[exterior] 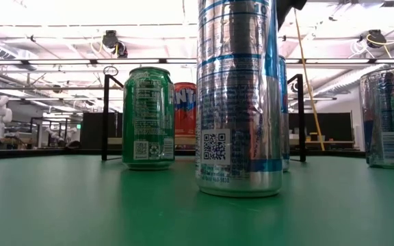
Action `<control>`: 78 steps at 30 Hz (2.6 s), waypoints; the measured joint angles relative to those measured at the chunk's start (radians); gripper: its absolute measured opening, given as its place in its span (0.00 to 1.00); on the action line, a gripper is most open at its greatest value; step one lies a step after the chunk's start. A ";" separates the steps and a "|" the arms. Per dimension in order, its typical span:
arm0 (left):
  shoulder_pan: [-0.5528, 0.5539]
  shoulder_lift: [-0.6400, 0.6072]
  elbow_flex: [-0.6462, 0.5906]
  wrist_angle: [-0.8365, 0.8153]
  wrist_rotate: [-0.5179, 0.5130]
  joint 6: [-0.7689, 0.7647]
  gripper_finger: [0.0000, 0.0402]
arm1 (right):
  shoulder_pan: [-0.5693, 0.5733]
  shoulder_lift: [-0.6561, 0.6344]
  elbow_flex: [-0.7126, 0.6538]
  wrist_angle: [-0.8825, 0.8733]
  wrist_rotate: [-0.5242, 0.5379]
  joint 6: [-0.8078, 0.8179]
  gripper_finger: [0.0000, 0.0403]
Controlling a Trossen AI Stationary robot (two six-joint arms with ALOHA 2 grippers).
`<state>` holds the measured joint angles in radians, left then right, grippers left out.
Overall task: Place canned beverage on shelf
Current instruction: Put the red soda can on the shelf aligned with the other right red soda can, then put the blue soda can on the shelf
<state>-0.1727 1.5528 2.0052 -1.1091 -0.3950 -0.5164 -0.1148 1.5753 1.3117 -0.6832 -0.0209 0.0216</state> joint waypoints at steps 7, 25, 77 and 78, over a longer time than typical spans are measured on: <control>0.000 0.000 0.000 -0.001 0.000 0.008 0.96 | -0.005 0.000 0.000 -0.002 0.029 0.000 0.75; -0.008 0.000 0.000 -0.056 0.021 -0.003 0.96 | 0.002 0.000 0.000 -0.021 0.073 0.072 0.75; -0.127 0.025 -0.086 -0.092 0.022 -0.268 0.96 | 0.411 -0.292 0.004 -0.181 -0.059 0.343 0.85; -0.130 0.029 -0.086 -0.089 0.019 -0.285 0.96 | 0.411 -0.302 0.004 -0.198 -0.059 0.332 0.86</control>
<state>-0.3024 1.5815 1.9194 -1.1983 -0.3762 -0.8015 0.2960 1.2729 1.3155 -0.8813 -0.0799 0.3535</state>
